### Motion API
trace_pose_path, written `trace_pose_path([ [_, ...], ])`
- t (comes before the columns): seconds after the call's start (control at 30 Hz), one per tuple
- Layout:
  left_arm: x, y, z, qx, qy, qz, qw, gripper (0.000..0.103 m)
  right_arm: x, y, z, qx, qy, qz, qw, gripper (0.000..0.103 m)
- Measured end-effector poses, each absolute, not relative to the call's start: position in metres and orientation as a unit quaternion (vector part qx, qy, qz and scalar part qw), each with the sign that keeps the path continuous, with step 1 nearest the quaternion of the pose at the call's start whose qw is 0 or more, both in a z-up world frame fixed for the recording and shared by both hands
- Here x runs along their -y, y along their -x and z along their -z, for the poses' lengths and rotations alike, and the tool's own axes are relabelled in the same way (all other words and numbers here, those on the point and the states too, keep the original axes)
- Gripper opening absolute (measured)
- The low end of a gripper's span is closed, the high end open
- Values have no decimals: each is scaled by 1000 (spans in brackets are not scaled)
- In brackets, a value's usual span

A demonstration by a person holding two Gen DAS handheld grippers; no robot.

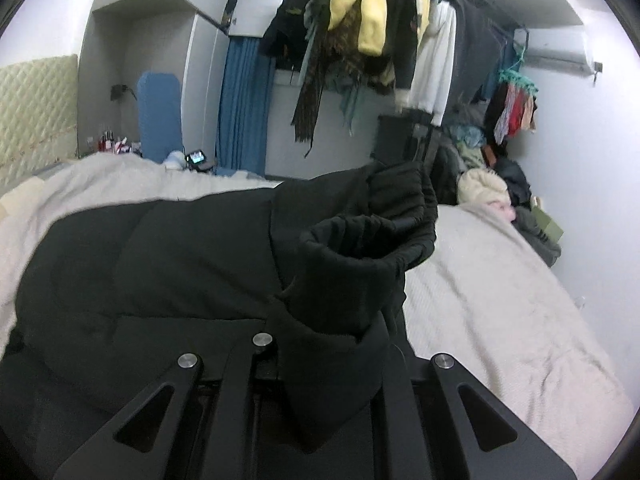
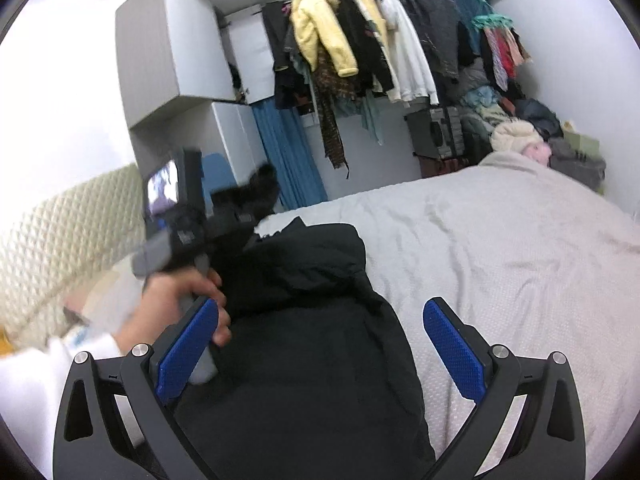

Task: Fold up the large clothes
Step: 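Lower the sleeve onto the jacket front and open the left gripper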

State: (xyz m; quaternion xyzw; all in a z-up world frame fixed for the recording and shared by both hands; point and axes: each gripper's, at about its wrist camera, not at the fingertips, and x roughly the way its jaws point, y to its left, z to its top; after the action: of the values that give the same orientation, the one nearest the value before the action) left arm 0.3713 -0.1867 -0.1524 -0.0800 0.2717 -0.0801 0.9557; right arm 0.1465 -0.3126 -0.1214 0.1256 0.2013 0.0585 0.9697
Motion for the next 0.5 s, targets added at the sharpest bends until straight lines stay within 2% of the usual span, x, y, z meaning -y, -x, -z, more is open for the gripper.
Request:
trace_pose_path([
  [0.27,200,-392,220,-324,102,74,938,11,326,-157,139,-218,-145,-49,964,103],
  [0.5,205,-396,221,-330,81,63,938,14,329,-161,147,-226,-152,-34,962,103],
])
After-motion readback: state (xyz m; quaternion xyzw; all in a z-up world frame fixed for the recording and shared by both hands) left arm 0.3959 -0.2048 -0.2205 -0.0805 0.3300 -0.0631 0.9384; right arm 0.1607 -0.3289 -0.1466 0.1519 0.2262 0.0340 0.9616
